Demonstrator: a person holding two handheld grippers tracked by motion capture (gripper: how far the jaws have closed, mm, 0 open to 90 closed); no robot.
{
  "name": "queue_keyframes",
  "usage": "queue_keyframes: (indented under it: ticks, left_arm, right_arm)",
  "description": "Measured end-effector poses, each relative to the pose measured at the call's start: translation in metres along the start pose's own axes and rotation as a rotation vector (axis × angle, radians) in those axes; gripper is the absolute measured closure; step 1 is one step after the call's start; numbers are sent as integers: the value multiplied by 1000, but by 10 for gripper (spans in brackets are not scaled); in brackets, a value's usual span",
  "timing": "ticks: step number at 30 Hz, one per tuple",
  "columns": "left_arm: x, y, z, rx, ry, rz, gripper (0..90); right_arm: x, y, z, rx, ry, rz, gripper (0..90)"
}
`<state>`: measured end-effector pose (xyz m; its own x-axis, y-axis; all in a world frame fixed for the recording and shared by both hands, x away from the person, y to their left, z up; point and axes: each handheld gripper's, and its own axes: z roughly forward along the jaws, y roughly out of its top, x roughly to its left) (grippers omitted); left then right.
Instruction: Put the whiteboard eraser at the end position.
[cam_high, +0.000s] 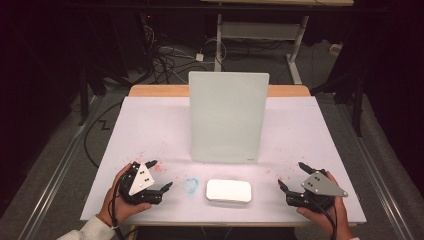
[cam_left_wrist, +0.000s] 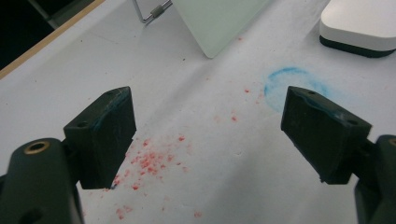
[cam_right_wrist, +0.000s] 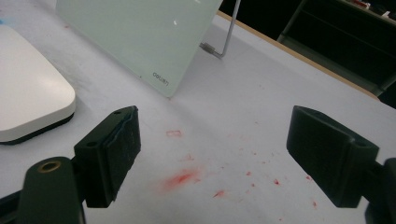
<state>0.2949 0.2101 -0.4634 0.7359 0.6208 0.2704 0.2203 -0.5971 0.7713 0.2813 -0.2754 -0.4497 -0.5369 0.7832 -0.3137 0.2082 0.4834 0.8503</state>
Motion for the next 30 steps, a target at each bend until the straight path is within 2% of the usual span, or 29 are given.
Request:
queue_keyframes:
  ticks: [2,11,18,24,30]
  left_arm:
    - [0,0,1,5,0,2,173]
    - [2,-3,-1,8,11,2,173]
    - [5,-3,1,4,15,-16,173]
    - [4,0,7,19,9,-12,173]
    - [5,1,7,17,15,-23,173]
  right_arm:
    - [0,0,0,0,-1,10,179]
    - [1,3,3,-1,0,-11,173]
    - [0,4,5,-4,-5,-19,169]
    - [-4,0,1,-3,-16,6,169]
    - [-1,1,2,9,-26,-28,169]
